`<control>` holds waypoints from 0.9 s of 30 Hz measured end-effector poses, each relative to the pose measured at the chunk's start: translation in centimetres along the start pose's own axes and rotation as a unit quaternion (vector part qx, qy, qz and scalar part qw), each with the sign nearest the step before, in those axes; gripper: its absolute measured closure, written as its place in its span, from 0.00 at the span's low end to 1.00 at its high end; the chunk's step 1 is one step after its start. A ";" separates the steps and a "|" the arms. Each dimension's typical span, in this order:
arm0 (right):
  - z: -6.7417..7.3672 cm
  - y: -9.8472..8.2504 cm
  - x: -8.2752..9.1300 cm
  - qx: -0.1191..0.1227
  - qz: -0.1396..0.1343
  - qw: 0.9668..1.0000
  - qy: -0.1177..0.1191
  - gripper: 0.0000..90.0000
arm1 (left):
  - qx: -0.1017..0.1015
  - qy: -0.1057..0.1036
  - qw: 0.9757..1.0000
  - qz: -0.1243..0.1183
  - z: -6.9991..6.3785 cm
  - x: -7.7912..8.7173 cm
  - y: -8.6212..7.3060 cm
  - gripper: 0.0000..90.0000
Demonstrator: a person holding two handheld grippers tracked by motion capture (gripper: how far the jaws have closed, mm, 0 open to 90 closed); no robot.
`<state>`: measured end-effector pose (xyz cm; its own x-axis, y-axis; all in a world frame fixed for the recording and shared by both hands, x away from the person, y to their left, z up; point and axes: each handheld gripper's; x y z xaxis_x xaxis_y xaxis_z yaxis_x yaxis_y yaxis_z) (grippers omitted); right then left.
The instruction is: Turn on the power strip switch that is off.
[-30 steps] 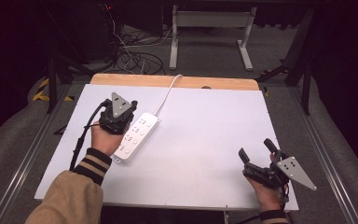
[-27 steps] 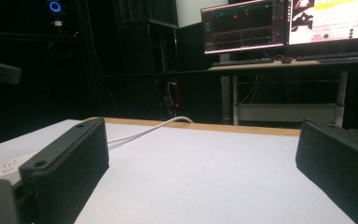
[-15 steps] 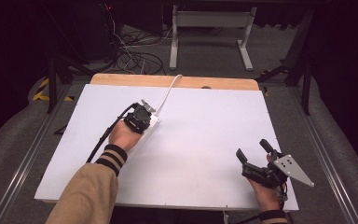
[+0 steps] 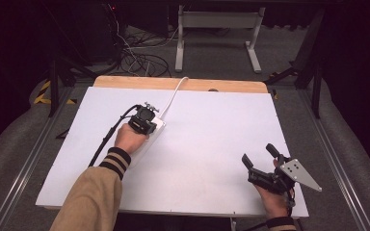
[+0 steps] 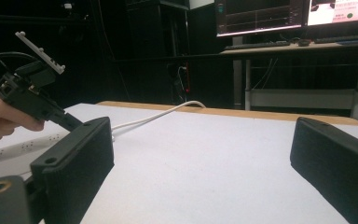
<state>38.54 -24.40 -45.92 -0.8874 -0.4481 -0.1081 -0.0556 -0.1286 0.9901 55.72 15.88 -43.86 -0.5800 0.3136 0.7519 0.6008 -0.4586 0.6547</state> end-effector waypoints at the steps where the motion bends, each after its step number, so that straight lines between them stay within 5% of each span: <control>1: 0.0 0.0 0.0 -0.001 0.001 1.000 0.001 0.07 | 0.005 -0.002 1.000 -0.001 0.0 -0.1 0.0 1.00; 24: 0.3 0.1 0.3 -0.001 0.002 1.000 -0.001 0.08 | 0.021 0.016 1.000 0.001 -0.5 -0.4 -0.2 1.00; 27: 0.3 0.1 0.3 -0.001 0.001 1.000 -0.002 0.08 | 0.034 0.015 0.999 -0.014 -0.5 -0.7 -0.3 1.00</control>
Point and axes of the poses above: each handheld gripper's, and its own axes: x roughly backward along the jaws, y roughly out of its top, z roughly to its left, and after that the axes turned 7 degrees about -z, right-handed
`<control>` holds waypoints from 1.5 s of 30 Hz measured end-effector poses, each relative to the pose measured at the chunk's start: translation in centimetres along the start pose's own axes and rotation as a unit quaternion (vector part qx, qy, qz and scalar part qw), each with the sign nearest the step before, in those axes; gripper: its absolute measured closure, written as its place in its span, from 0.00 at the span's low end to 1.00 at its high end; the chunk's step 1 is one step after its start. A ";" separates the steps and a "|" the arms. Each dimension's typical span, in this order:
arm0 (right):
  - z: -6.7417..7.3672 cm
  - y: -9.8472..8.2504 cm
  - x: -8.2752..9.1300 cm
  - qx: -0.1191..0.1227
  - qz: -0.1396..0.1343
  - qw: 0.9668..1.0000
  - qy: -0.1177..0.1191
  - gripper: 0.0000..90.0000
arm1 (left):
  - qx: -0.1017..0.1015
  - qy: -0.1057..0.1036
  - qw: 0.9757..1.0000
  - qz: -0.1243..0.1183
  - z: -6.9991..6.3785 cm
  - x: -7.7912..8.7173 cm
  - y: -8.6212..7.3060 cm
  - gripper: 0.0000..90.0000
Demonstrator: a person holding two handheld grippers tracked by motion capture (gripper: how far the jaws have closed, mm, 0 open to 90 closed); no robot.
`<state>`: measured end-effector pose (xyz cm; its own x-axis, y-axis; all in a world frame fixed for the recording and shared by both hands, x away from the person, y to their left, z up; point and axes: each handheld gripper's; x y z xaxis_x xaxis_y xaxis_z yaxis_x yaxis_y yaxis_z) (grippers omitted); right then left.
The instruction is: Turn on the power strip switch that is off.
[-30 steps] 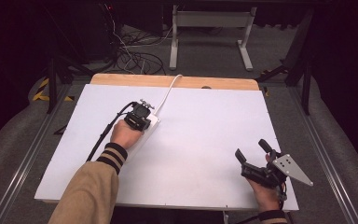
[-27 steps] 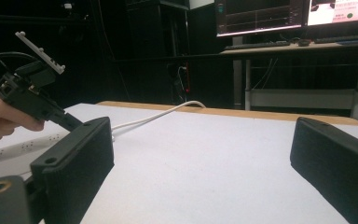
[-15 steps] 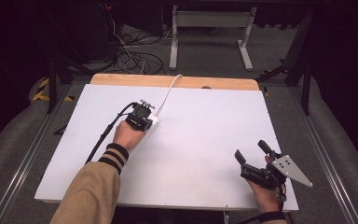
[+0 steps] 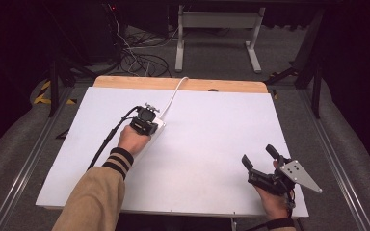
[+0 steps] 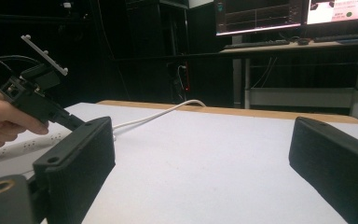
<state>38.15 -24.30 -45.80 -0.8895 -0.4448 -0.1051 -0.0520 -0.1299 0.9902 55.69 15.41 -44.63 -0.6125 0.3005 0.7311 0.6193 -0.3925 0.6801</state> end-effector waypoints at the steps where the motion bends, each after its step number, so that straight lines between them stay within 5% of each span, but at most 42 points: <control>1: 0.0 0.0 0.0 0.000 0.000 1.000 0.001 0.08 | 0.000 0.000 1.000 0.000 0.0 0.0 0.0 1.00; 29: -0.1 0.0 0.3 0.000 0.003 1.000 -0.006 0.08 | 0.010 0.001 1.000 -0.008 0.0 0.0 -0.2 1.00; 36: 0.1 0.0 0.2 -0.001 0.004 1.000 -0.005 0.09 | 0.004 0.006 1.000 -0.029 0.0 0.1 -0.8 1.00; 45: 0.0 0.0 0.2 -0.006 0.004 1.000 -0.007 0.09 | 0.036 -0.024 0.999 -0.022 0.9 0.1 -0.4 1.00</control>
Point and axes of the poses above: each handheld gripper's, and its own axes: x roughly backward along the jaws, y roughly out of its top, z roughly to its left, and after that the axes turned 7 degrees about -z, right-handed
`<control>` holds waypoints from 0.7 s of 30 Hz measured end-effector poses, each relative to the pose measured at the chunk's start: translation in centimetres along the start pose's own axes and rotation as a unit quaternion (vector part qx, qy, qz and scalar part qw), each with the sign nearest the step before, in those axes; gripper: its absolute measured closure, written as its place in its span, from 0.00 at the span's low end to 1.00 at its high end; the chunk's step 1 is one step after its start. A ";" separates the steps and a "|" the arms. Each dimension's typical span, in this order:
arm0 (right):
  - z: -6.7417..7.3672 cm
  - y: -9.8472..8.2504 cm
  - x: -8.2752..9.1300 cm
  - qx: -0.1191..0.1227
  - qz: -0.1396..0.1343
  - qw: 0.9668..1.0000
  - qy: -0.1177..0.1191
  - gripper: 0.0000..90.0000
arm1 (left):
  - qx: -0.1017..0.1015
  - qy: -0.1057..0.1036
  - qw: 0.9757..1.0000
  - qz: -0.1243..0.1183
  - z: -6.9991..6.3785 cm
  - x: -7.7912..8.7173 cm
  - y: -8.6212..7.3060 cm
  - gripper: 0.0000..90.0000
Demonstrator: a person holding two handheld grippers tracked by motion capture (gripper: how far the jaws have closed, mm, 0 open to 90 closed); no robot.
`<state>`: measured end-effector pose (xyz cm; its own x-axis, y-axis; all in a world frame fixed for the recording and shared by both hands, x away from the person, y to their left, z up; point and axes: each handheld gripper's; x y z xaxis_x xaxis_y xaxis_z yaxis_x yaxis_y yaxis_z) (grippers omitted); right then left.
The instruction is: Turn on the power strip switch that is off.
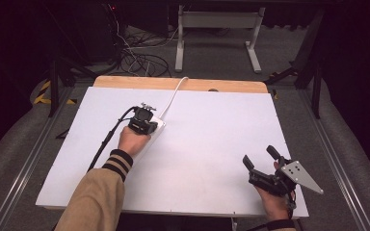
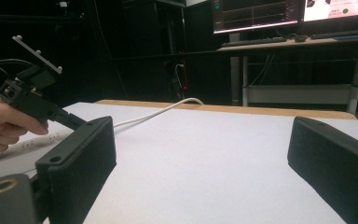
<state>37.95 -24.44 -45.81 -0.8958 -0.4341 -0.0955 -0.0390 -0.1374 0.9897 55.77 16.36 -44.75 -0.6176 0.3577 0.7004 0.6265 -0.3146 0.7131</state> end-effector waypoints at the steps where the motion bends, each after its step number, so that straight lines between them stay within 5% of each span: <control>1: 0.0 0.0 0.0 0.000 0.000 1.000 0.000 0.09 | 0.002 0.000 1.000 0.000 0.1 0.0 0.0 1.00; 10: 0.0 0.0 -0.1 0.003 0.001 1.000 0.002 0.09 | -0.004 -0.006 1.000 -0.019 0.3 0.4 -0.1 1.00; 14: -0.1 -0.1 -0.1 0.004 0.000 1.000 -0.001 0.09 | -0.020 -0.012 0.997 -0.078 0.2 2.2 -0.1 1.00; 16: -0.2 -0.1 -0.1 0.004 0.001 1.000 -0.002 0.09 | -0.014 -0.026 0.984 -0.174 0.4 5.4 -0.3 1.00; 17: -0.1 -0.1 -0.1 0.004 0.001 1.000 -0.002 0.09 | -0.014 -0.026 0.984 -0.174 0.4 5.4 -0.3 1.00; 19: -0.1 -0.1 -0.1 0.004 0.001 1.000 -0.002 0.09 | -0.015 -0.005 0.969 -0.247 0.4 8.1 -0.7 1.00; 21: -0.1 -0.1 -0.2 0.006 0.002 1.000 -0.002 0.09 | -0.014 0.030 0.950 -0.311 0.3 10.8 -1.8 1.00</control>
Point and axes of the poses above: each handheld gripper's, and its own axes: x roughly backward along the jaws, y roughly out of its top, z roughly to its left, and after that the axes turned 7 degrees about -z, right-handed
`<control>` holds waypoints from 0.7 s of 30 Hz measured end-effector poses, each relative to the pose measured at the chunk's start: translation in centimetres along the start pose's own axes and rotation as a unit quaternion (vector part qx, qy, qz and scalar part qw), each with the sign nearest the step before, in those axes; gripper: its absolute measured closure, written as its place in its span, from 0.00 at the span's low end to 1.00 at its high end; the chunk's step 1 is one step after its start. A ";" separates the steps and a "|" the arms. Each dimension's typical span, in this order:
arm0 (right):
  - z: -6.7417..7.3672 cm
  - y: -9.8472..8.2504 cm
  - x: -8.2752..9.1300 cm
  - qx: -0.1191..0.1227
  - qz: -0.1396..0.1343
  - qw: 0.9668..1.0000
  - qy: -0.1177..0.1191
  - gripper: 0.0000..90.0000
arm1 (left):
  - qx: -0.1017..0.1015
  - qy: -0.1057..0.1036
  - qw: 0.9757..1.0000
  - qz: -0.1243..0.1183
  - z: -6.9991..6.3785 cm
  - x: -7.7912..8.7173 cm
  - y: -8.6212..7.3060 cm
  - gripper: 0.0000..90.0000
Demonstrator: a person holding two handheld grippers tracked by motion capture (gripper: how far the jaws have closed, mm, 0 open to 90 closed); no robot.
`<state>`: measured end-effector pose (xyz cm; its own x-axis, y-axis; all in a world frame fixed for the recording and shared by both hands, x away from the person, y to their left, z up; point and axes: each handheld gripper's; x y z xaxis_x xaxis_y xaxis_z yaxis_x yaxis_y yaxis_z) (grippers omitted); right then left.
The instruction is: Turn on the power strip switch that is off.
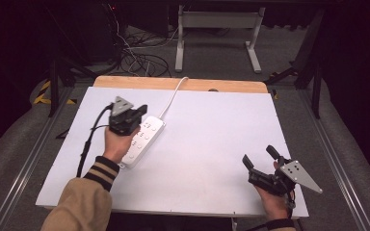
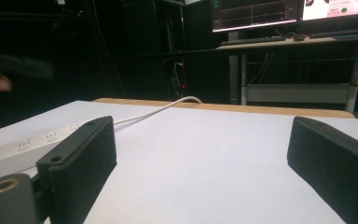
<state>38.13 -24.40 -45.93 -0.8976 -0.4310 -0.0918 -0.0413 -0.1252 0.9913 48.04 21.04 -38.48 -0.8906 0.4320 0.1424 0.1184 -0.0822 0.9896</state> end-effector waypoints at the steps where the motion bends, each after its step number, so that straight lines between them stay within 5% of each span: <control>1: 0.1 0.0 0.0 0.000 0.001 1.000 0.002 0.09 | -0.009 0.013 0.999 -0.035 -0.1 1.5 0.0 1.00; 2: 0.1 0.0 0.0 0.001 0.002 1.000 0.002 0.09 | -0.023 0.032 0.996 -0.080 -0.3 4.3 -0.5 1.00; 3: 0.1 0.0 0.0 0.001 0.002 1.000 0.002 0.09 | -0.023 0.032 0.996 -0.080 -0.3 4.3 -0.5 1.00; 5: 0.2 0.0 0.1 0.001 0.002 1.000 0.001 0.09 | -0.034 0.051 0.991 -0.116 -0.4 7.0 -1.5 1.00; 6: 0.2 0.0 0.1 0.001 0.001 1.000 0.001 0.09 | -0.029 0.071 0.987 -0.143 -0.4 9.4 -2.5 1.00; 7: 0.2 0.1 0.1 0.002 0.000 1.000 0.000 0.09 | -0.029 0.071 0.987 -0.143 -0.4 9.4 -2.5 1.00; 8: 0.2 0.1 0.1 0.002 -0.001 1.000 0.000 0.09 | -0.024 0.084 0.983 -0.163 -0.3 11.2 -2.8 1.00; 9: 0.2 0.2 0.1 0.000 -0.003 1.000 0.001 0.09 | -0.024 0.084 0.983 -0.163 -0.3 11.2 -2.8 1.00; 10: 0.2 0.2 0.1 0.001 -0.004 1.000 0.001 0.09 | -0.025 0.099 0.978 -0.179 -0.5 12.7 -3.1 1.00; 12: 0.3 0.3 0.2 0.001 -0.006 1.000 0.000 0.10 | -0.033 0.109 0.976 -0.185 -0.5 13.7 -3.9 1.00; 14: 0.3 0.3 0.1 0.003 -0.007 1.000 0.003 0.10 | -0.030 0.111 0.976 -0.183 -0.3 14.0 -4.3 1.00; 18: 0.6 0.1 -0.1 0.006 -0.002 1.000 0.010 0.10 | 0.002 0.134 0.973 -0.191 1.0 14.1 -4.5 1.00; 21: 0.8 0.0 -0.2 0.007 0.001 1.000 0.016 0.10 | -0.011 0.142 0.971 -0.192 1.4 14.2 -4.5 1.00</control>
<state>37.93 -23.55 -45.87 -0.8834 -0.4593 -0.0932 -0.0465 -0.1120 0.9926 35.50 28.81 -40.93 -0.9530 0.1695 -0.2511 -0.2521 0.0158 0.9676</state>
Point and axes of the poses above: each handheld gripper's, and its own axes: x roughly backward along the jaws, y roughly out of its top, z roughly to its left, and after that the axes turned 7 degrees about -z, right-handed
